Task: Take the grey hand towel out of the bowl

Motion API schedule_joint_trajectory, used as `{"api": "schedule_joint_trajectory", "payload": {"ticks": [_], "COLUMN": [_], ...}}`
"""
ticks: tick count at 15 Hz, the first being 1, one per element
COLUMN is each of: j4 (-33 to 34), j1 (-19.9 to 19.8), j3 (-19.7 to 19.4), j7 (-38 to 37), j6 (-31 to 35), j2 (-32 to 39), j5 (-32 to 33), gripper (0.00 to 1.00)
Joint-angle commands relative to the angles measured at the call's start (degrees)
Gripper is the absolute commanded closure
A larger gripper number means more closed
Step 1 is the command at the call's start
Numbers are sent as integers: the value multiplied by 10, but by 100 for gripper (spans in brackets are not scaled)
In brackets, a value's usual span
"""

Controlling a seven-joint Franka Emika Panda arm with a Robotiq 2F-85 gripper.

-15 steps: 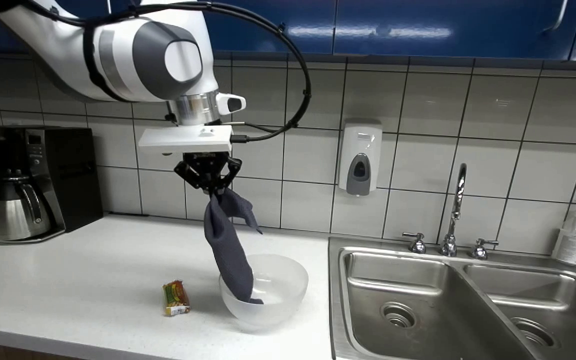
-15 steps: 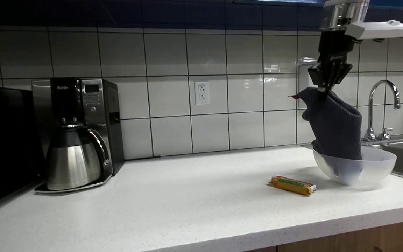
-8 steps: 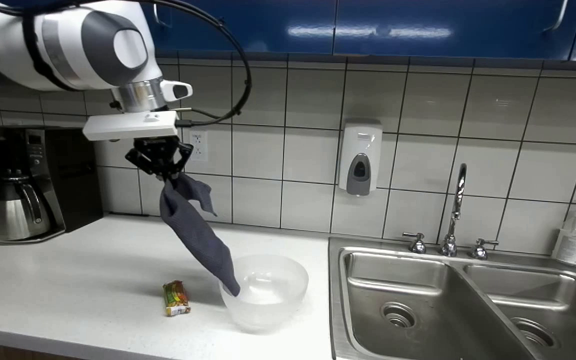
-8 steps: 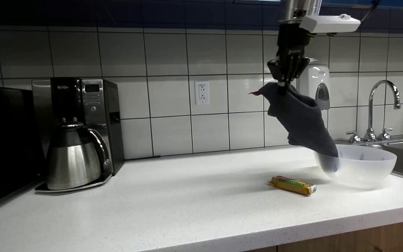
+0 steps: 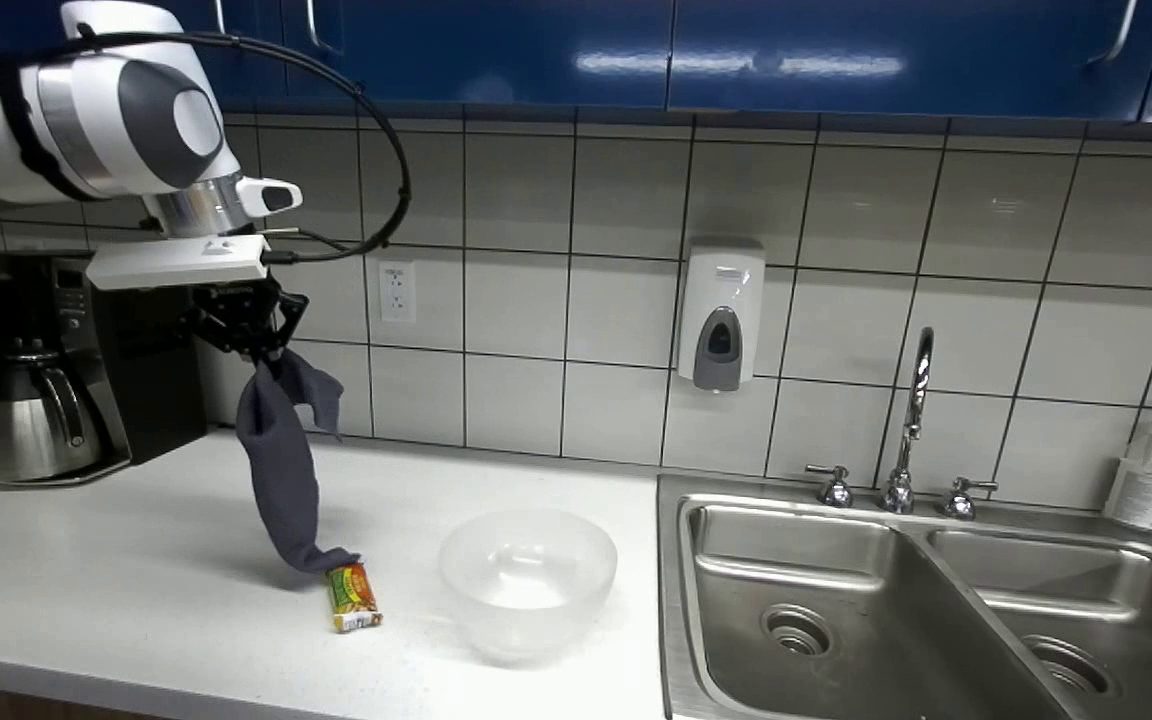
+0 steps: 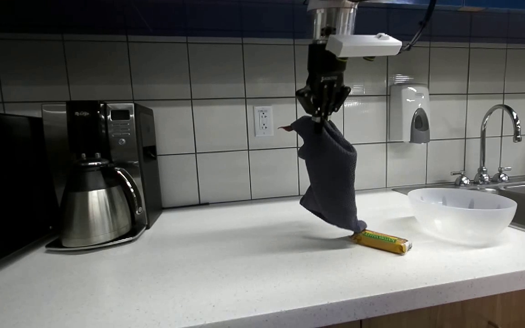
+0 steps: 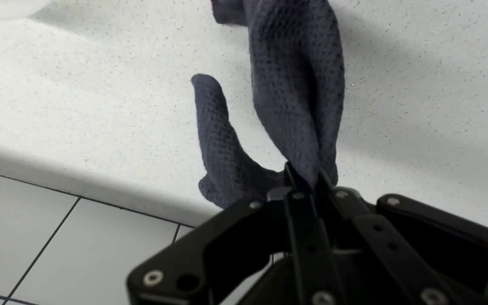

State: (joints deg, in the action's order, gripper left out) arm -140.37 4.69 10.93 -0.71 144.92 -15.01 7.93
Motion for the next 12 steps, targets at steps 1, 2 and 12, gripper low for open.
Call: {"api": "schedule_joint_trajectory", "payload": {"ticks": [1, 2, 12], "j4": [37, 43, 85], "j1": [2, 4, 26], "j3": [5, 3, -8], "j7": [-36, -38, -22], "j6": [12, 14, 32], "j2": [69, 85, 211], "j5": [17, 15, -15], "gripper": [99, 99, 99]}}
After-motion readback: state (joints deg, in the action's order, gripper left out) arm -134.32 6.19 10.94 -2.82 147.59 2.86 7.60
